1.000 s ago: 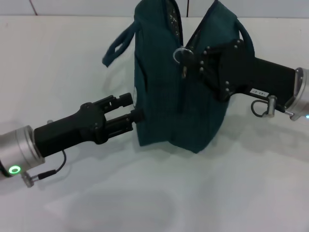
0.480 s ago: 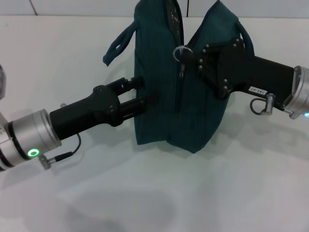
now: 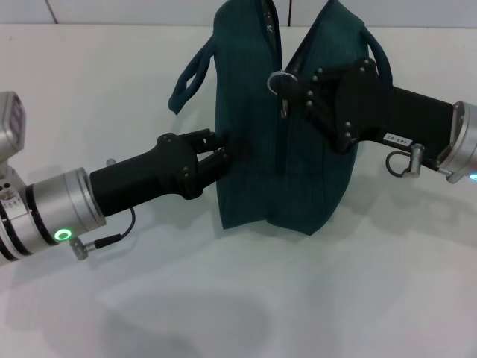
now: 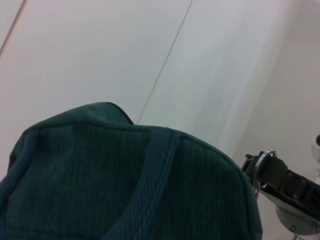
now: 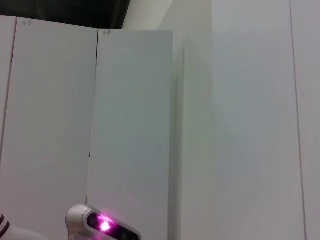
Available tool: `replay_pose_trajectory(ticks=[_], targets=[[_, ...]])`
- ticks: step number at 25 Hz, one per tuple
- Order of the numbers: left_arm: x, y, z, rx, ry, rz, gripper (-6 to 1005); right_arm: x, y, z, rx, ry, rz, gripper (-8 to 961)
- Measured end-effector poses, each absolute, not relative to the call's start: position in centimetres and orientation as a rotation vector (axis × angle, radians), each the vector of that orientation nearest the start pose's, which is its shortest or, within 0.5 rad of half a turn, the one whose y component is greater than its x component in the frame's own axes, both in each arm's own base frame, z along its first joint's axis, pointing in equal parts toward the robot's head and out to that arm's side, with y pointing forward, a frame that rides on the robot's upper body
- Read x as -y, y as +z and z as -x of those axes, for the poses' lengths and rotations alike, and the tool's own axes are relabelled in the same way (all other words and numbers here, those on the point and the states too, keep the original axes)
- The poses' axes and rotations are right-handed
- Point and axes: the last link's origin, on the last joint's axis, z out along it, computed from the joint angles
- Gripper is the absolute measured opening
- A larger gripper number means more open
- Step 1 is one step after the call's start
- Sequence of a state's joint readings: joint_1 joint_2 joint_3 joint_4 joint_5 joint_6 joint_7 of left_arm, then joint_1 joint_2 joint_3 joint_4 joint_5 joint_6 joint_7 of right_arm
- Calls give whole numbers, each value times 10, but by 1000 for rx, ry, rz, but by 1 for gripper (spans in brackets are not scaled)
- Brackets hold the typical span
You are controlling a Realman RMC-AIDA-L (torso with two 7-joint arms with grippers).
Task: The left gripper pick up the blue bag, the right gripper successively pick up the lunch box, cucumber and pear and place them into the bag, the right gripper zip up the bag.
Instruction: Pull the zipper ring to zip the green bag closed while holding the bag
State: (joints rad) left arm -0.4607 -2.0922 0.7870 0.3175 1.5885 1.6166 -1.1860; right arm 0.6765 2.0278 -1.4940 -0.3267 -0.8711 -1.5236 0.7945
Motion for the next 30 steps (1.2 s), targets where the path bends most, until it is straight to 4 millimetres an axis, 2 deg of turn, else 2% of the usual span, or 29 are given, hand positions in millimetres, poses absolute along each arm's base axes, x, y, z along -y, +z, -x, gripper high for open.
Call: replay_pose_trajectory(ticks=[6,17,30], targets=[[-290,-36,257,770,-1224,2525,211,-344,-37,-165,12,1290,2555,11],[-283,-46,253,723,-1146,2678,163,-346,-26,-160,-4,1375,2482,11],[-263,-51,251,655,-1079,2900,81,-360,-21,-160,-240,1423,2440,11]])
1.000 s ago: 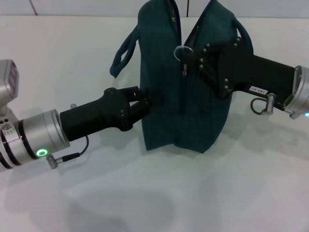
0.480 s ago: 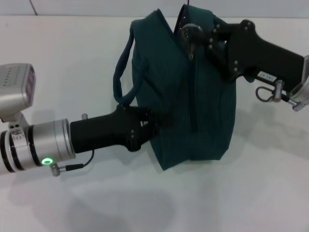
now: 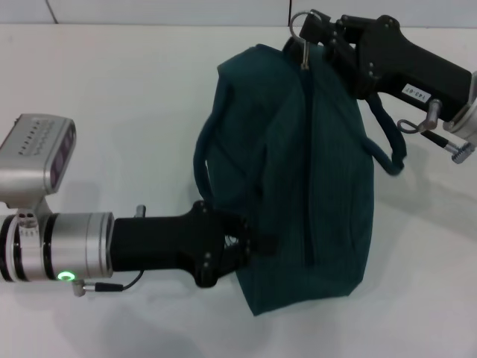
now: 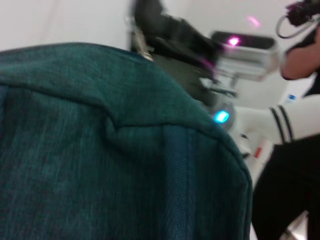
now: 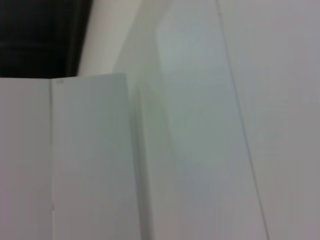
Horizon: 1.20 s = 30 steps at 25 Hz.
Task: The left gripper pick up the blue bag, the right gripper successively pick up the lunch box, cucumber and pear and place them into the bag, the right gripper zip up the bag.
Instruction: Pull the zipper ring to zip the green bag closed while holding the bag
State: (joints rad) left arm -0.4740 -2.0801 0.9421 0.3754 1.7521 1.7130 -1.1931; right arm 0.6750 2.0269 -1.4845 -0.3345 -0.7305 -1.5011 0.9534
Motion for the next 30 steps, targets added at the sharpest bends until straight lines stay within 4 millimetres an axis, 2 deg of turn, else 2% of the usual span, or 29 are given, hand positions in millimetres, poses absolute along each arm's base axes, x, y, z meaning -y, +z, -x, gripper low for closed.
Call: replay_pose_trajectory(ticks=[8,16,24,28,30], targets=[[-249,-44,254,620,-1077,2994,77,-371,-24,-171,-393,1341,2408,12],[-250,-41,258,624,-1065,2980,75,-376,-25,-177,-452,1305,2372,12],[-264,-27,287,773,-1031,2661,76,-368,-16,-177,-434,1407,2337,12],[-264,-19,299,821,-1059,2511,76,-364,-14,-174,-414,1446,2337,12],[-264,-16,302,821,-1066,2478,128,-364,-14,-173,-412,1451,2337,12]])
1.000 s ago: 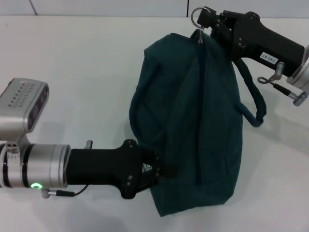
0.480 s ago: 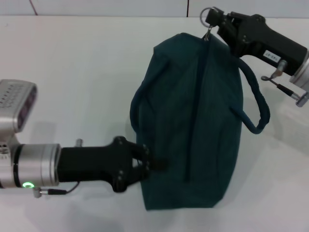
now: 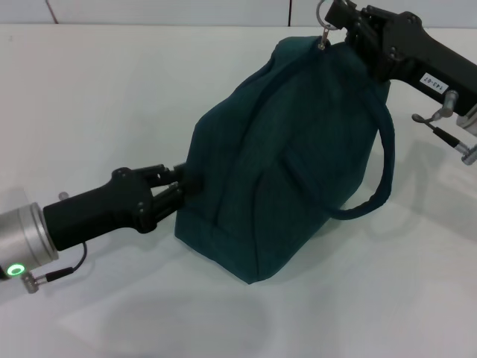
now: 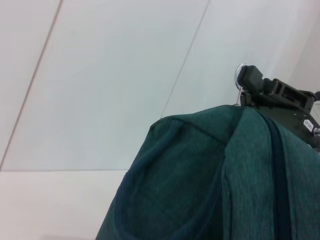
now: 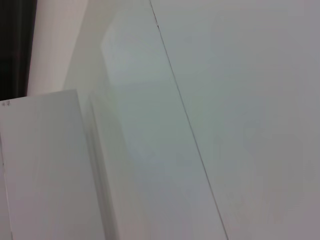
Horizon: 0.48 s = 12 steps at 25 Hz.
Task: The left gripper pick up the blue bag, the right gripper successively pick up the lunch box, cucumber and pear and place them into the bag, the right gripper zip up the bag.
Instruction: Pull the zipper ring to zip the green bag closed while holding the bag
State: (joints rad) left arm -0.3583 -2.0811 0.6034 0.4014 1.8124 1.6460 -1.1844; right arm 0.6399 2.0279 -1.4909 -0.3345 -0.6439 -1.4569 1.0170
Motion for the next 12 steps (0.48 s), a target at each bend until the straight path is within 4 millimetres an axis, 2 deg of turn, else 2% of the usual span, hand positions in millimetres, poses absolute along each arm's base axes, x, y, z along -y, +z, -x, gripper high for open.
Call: replay_pose_trajectory(ticks=[3,8,12], targets=[[-263,-16,301,778,-1067,2470,206,-366,-15,-172,-412,1447,2340,12],[-265,-13,300,754,-1131,2390,400,-366,-14,-172,-410,1443,2335,12],[-272,-3,294,720,-1150,2398,508,-368,-14,-174,-418,1434,2324,12]])
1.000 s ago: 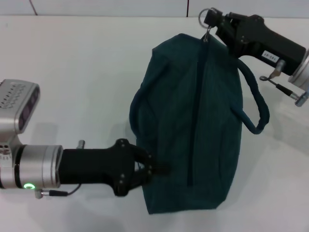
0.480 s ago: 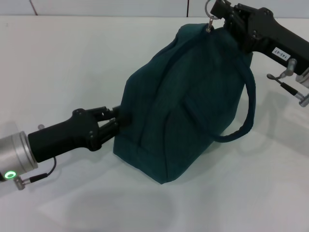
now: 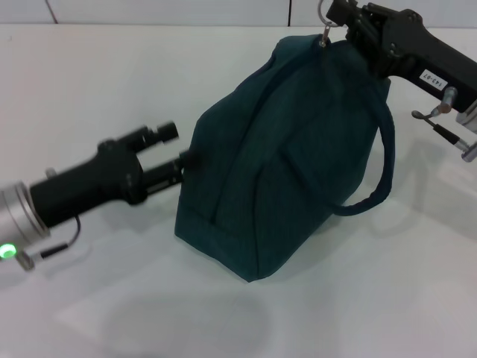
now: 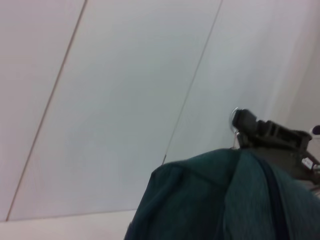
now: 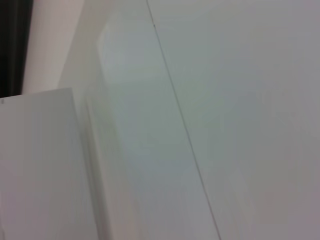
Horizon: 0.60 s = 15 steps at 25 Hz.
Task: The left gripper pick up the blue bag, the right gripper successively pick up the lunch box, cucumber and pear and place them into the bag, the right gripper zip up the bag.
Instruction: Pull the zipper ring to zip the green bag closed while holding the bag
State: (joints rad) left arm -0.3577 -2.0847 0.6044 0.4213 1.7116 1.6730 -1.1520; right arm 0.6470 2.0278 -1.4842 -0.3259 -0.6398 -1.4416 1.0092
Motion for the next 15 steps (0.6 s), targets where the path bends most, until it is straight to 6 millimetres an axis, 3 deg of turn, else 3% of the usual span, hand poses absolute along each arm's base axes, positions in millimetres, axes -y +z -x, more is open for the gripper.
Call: replay_pose_trajectory(ticks=[4,10,14,15], targets=[[-293,19,281,703,-1144,2416,615,-370,-14,-176,-430,1422,2313,13],[-339,46,231,754,-1011,2596,867,-371,-14,-175,-431,1420,2312,13],[-355,61,189,753,-895,2694,884,-372,-14,-176,-436,1411,2310,13],[-355,61,189,753,-895,2694,889,-372,-15,-176,-438,1409,2309,13]])
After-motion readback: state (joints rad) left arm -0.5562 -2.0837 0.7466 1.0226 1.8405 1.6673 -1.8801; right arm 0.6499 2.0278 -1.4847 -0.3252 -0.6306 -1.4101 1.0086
